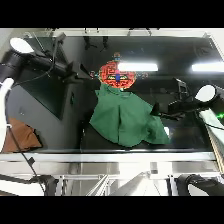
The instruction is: Fold the shirts.
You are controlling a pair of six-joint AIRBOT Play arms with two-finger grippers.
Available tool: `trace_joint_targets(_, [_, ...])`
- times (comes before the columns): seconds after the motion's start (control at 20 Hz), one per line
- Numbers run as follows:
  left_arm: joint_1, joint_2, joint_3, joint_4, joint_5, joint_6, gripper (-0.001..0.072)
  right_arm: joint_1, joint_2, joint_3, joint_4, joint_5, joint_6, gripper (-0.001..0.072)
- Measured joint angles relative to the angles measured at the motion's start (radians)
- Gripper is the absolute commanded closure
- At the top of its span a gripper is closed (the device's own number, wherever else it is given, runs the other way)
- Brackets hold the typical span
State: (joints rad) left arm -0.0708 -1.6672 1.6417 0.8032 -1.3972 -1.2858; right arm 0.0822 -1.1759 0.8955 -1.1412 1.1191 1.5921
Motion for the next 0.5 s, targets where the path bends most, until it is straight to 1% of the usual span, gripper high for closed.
trace_joint_targets(0.1, [-0.009,-0.046,-0.043,0.016,-0.019,-0.010,0.0002,-0.053,-0.047,0.000,-0.003,-0.027,-0.021,0.0072])
trace_joint_targets(0.2, [-0.024,-0.087,-0.100,0.025,-0.032,-0.014,0.0002,-0.103,-0.109,0.000,0.006,-0.043,-0.080,0.0072])
trace_joint_targets(0.25, [-0.033,-0.105,-0.127,0.025,-0.034,-0.013,0.0001,-0.122,-0.142,0.000,0.028,-0.048,-0.124,0.0072])
trace_joint_targets(0.4, [-0.069,-0.148,-0.200,0.031,-0.039,0.001,0.0003,-0.151,-0.251,0.000,0.156,-0.048,-0.317,0.0083])
trace_joint_targets(0.45, [-0.084,-0.156,-0.220,0.031,-0.038,0.003,0.0003,-0.154,-0.284,0.001,0.212,-0.040,-0.383,0.0258])
trace_joint_targets(0.5, [-0.099,-0.162,-0.237,0.031,-0.031,0.007,0.0085,-0.153,-0.316,0.001,0.270,-0.036,-0.449,0.0572])
